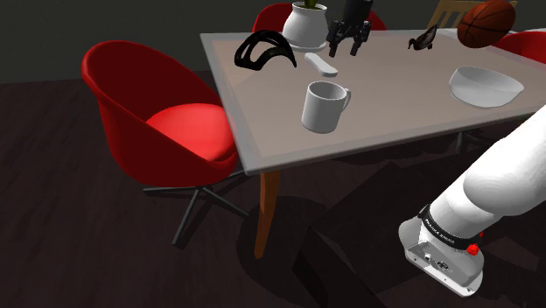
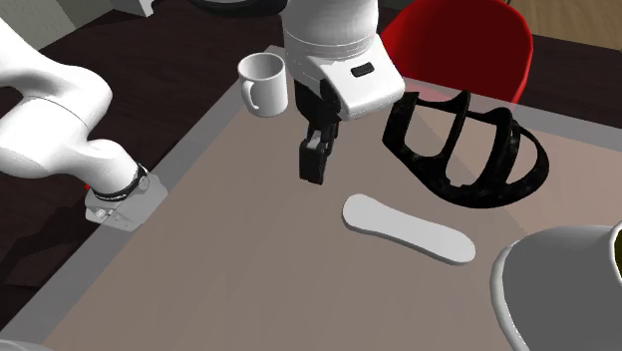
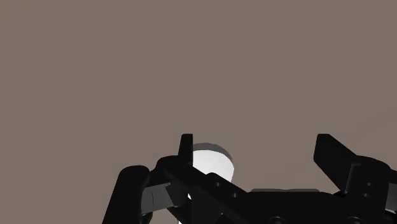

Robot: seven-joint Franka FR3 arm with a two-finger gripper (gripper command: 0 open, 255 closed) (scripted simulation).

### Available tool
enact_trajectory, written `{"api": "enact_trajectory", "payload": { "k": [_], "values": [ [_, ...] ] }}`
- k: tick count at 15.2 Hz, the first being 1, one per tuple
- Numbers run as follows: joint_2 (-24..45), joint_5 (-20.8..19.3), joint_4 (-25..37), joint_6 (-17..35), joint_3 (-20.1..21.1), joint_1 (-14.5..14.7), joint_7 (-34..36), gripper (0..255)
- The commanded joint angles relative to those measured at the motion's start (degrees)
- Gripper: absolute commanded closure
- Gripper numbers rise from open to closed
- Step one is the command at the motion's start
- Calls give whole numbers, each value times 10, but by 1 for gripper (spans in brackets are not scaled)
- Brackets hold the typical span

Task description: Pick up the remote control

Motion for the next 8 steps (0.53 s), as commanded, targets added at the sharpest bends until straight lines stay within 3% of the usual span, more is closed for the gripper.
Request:
{"api": "enact_trajectory", "payload": {
  "k": [1, 8],
  "values": [
    [45, 4, 45, -1, -4, -3, -6, 0],
    [213, 22, 225, -20, -16, -23, -28, 0]
  ]
}}
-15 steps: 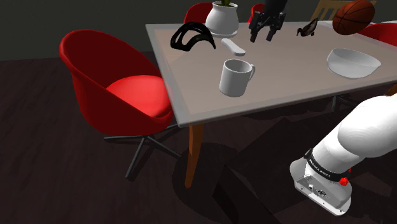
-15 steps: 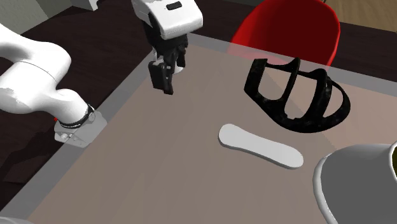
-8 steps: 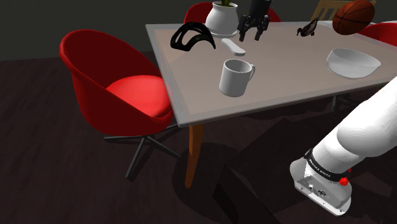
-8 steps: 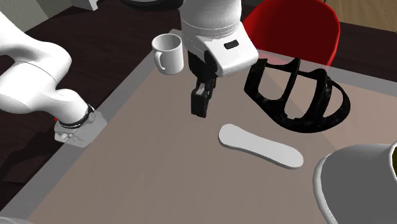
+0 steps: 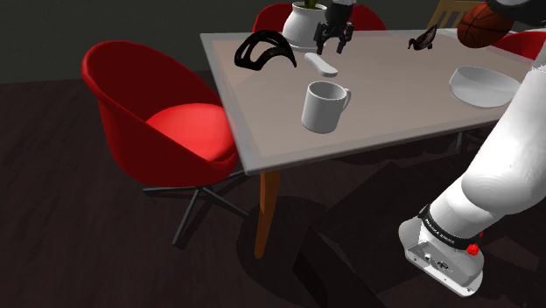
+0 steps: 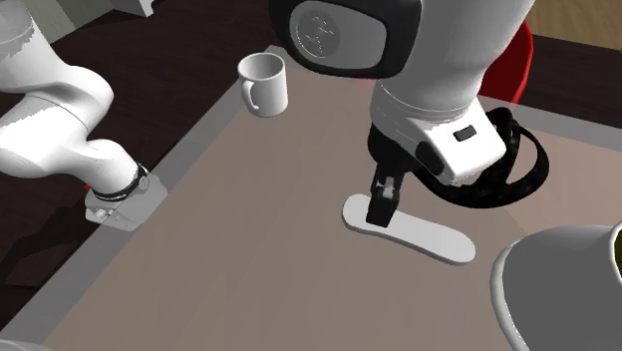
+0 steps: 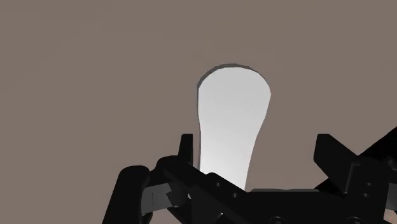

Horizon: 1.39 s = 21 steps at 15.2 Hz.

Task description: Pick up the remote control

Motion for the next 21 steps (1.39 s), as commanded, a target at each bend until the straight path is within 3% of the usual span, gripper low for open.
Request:
{"api": "enact_trajectory", "payload": {
  "k": [1, 4, 13, 14, 21],
  "values": [
    [54, 6, 65, -13, -2, -7, -5, 0],
    [134, 15, 169, -39, -3, -21, -10, 0],
    [136, 16, 114, 18, -2, -19, -13, 0],
    [136, 16, 114, 18, -2, -18, -12, 255],
    [136, 16, 114, 17, -2, -18, -12, 255]
  ]
}}
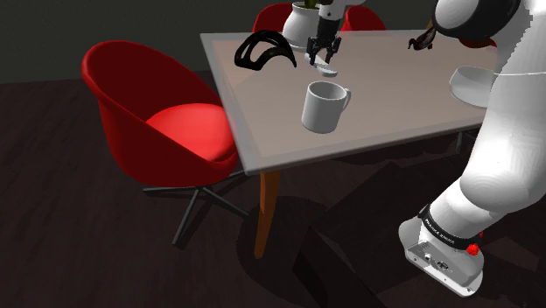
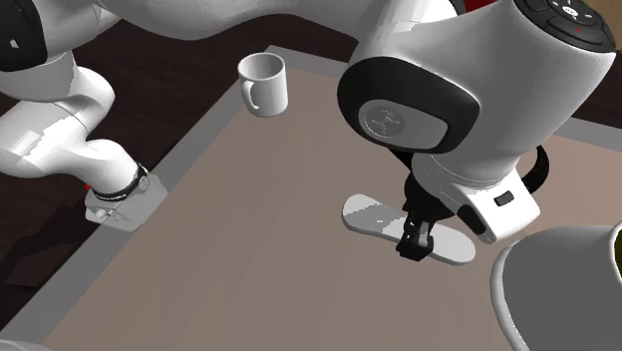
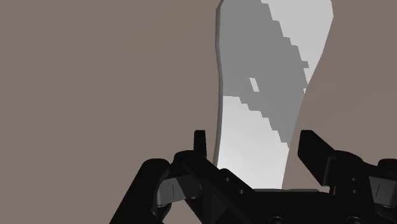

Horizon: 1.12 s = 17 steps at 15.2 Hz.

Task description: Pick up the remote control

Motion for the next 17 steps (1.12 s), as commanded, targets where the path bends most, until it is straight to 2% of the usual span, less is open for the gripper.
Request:
{"api": "enact_trajectory", "payload": {
  "k": [1, 17],
  "values": [
    [0, 0, 0, 0, 0, 0, 0, 255],
    [7, 0, 125, -119, -1, -6, 4, 255]
  ]
}}
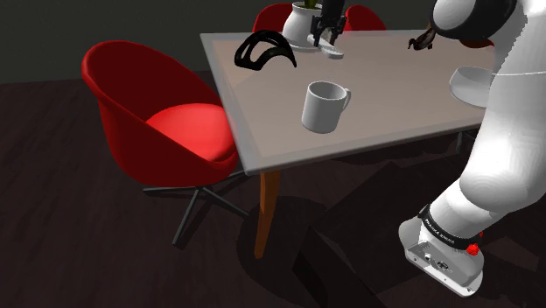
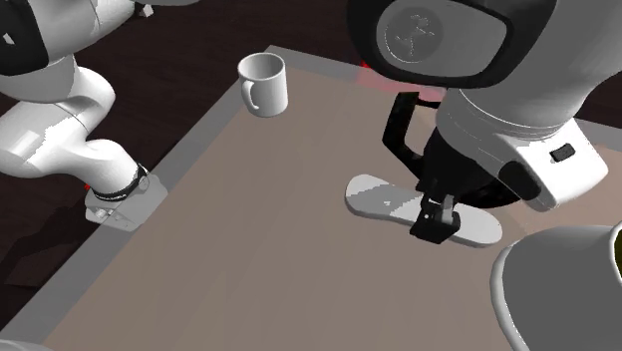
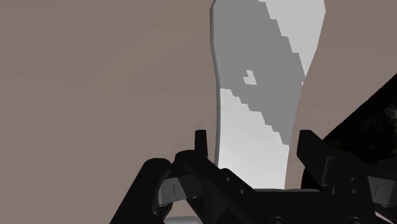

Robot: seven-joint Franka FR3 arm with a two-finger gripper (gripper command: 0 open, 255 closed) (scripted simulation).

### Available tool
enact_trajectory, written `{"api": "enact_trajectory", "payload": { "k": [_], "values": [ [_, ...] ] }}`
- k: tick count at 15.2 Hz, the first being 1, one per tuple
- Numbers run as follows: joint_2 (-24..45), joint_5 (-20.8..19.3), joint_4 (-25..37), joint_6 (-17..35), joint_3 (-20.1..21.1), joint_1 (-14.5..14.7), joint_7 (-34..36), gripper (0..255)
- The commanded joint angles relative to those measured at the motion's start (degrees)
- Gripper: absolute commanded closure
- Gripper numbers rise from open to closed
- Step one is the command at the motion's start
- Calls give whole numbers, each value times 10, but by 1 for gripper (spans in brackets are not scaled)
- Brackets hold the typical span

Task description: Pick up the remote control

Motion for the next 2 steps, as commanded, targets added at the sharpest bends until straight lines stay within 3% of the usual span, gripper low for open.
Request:
{"api": "enact_trajectory", "payload": {
  "k": [1, 2],
  "values": [
    [0, 0, 10, -10, 0, 0, 2, 255],
    [0, 0, 10, -10, 0, 0, 2, 255]
  ]
}}
